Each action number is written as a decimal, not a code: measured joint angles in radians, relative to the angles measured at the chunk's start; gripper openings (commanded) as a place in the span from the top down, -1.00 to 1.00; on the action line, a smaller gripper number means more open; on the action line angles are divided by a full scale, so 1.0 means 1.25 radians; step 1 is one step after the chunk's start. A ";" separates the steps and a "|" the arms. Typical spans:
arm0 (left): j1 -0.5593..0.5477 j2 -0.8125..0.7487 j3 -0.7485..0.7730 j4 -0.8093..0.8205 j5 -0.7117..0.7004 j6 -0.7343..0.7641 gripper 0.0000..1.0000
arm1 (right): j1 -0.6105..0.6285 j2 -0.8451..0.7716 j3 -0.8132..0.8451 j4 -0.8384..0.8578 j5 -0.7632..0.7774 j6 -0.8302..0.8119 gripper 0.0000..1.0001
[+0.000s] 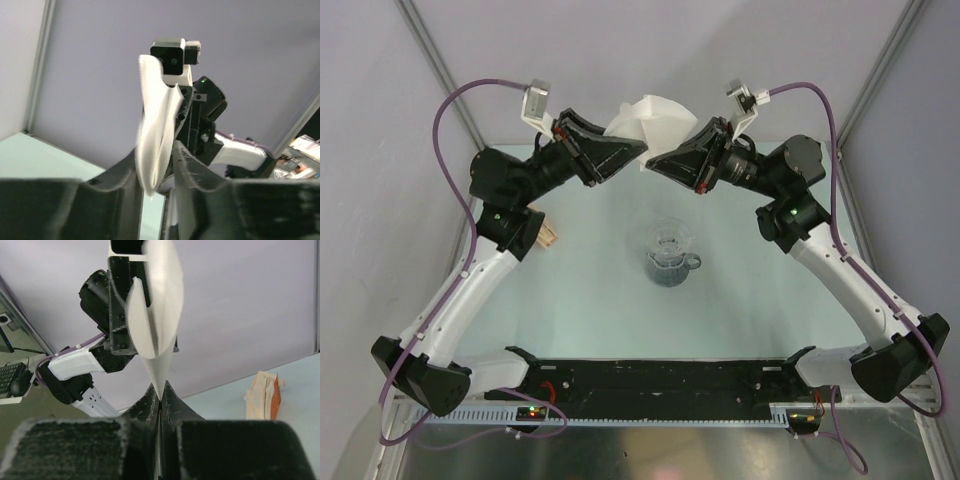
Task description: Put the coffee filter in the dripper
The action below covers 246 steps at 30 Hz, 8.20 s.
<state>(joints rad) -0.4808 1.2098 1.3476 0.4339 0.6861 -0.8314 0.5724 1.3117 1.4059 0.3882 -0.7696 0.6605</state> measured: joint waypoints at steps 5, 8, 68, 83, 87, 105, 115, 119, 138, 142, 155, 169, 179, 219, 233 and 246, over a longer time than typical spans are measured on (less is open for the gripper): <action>0.000 0.000 -0.016 0.007 -0.001 0.000 -0.10 | -0.001 0.001 0.000 0.004 -0.006 0.002 1.00; -0.001 -0.001 -0.037 0.008 0.007 0.005 0.02 | -0.003 0.001 0.000 0.006 -0.013 0.013 1.00; 0.004 0.042 -0.012 0.063 0.089 -0.028 1.00 | -0.075 -0.005 -0.014 0.006 -0.080 0.005 0.14; -0.003 0.042 -0.013 0.067 0.096 -0.028 0.99 | -0.096 0.001 0.055 -0.007 -0.098 0.016 0.76; -0.003 0.042 -0.014 0.066 0.103 -0.028 1.00 | -0.113 0.005 0.072 -0.014 -0.103 0.016 0.74; 0.004 0.037 -0.027 0.068 0.114 -0.019 -0.48 | -0.133 0.005 0.102 -0.017 -0.111 0.013 1.00; 0.096 -0.055 -0.022 -0.236 0.161 0.260 -0.66 | -0.150 -0.034 0.075 -0.139 -0.180 -0.086 1.00; 0.114 -0.101 0.014 -0.448 0.158 0.447 -0.66 | -0.150 -0.078 0.052 -0.265 -0.201 -0.194 1.00; 0.026 -0.117 0.028 -0.713 0.096 0.631 -0.49 | -0.069 -0.107 0.040 -0.633 -0.214 -0.527 1.00; -0.001 -0.117 0.028 -0.715 0.080 0.639 -0.44 | -0.056 -0.103 0.046 -0.657 -0.214 -0.552 1.00; -0.056 -0.112 0.007 -0.716 0.045 0.645 -0.17 | -0.030 -0.097 0.079 -0.697 -0.204 -0.600 1.00; -0.064 -0.056 0.005 -0.717 0.098 0.530 0.99 | -0.050 -0.043 0.129 -0.731 -0.205 -0.619 0.48; -0.002 -0.031 0.001 -0.620 0.076 0.237 1.00 | -0.123 -0.035 0.153 -0.776 -0.057 -0.673 -0.57; 0.053 -0.030 -0.130 -0.335 0.090 -0.138 0.99 | 0.106 -0.039 0.052 -0.686 0.252 -0.935 -0.08; 0.053 -0.031 -0.131 -0.331 0.089 -0.137 1.00 | 0.080 -0.052 0.051 -0.670 0.174 -0.926 0.04; 0.041 -0.031 -0.131 -0.331 0.092 -0.123 1.00 | 0.082 -0.052 0.051 -0.670 0.153 -0.915 -0.27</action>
<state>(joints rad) -0.4294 1.1706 1.1835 0.0204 0.8009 -0.9848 0.6746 1.2461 1.4693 -0.4500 -0.5785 -0.4828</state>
